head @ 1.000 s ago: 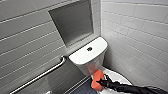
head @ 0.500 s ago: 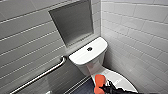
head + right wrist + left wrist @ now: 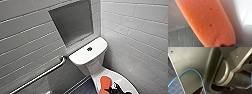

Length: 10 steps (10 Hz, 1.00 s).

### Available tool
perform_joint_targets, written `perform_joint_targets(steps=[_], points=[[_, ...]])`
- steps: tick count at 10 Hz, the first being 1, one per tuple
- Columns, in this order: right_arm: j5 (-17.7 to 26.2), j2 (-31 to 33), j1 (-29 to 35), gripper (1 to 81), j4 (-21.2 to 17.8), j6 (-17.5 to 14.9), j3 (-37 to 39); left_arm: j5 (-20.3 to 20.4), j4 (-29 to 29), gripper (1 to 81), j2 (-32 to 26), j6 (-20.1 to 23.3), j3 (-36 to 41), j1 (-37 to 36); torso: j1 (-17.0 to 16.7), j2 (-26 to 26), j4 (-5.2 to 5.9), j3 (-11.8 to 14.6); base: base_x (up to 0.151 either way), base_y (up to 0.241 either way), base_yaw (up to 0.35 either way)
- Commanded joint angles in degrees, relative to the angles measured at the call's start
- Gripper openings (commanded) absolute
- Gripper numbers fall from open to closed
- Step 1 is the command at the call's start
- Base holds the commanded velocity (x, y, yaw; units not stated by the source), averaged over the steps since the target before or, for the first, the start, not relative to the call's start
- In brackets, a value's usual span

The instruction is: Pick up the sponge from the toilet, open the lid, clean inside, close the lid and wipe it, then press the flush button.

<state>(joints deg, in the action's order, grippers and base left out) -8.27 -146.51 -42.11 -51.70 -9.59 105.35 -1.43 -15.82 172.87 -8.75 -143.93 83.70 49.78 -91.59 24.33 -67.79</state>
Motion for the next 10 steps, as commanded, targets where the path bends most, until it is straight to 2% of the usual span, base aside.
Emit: perform_joint_targets(steps=[1,4,8,9,10], points=[[-10.6,12.2,0.3,1.0,-2.3,0.2,-17.0,-4.2,0.0,81.1,-0.8,0.5,0.1,0.6,0.0,0.0,0.00,0.0,0.000,0.000,0.000],[-12.6,17.1,-4.1,1.0,-2.3,0.1,-22.0,-4.2,-0.2,81.1,-0.9,0.5,0.2,0.6,0.0,0.0,0.00,0.0,0.000,0.000,0.000],[-12.7,18.2,-11.2,1.0,-2.1,0.0,-22.2,-4.2,-0.3,81.1,-0.9,0.5,0.3,0.6,0.0,0.0,0.00,0.0,0.000,0.000,0.000],[-13.9,19.3,-12.2,1.0,-1.8,0.0,-23.5,-4.2,-0.3,81.1,-0.9,0.5,0.3,0.6,0.0,0.0,0.00,0.0,0.000,0.000,0.000],[-17.7,21.1,-12.8,1.0,-1.4,-0.3,-27.4,-4.2,-0.3,81.1,-0.9,0.6,0.3,0.6,0.0,0.0,0.00,0.0,0.000,0.000,0.000]])
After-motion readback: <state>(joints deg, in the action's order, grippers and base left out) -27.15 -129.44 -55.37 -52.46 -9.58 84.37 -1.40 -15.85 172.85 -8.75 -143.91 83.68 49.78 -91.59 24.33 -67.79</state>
